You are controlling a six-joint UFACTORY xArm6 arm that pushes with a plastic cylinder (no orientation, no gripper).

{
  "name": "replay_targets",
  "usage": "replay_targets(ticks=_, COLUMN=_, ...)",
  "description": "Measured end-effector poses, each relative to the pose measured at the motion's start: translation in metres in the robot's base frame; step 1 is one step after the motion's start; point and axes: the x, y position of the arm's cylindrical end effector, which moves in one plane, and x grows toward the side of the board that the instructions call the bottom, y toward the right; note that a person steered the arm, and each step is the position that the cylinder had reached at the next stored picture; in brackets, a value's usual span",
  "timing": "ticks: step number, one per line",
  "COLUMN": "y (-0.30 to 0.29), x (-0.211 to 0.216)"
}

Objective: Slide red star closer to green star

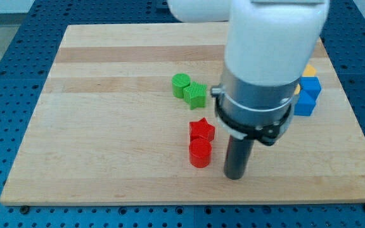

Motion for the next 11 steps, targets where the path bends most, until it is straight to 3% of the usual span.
replay_targets(ticks=2, y=-0.032, x=-0.013)
replay_targets(ticks=6, y=-0.043, x=-0.086)
replay_targets(ticks=11, y=-0.092, x=-0.112)
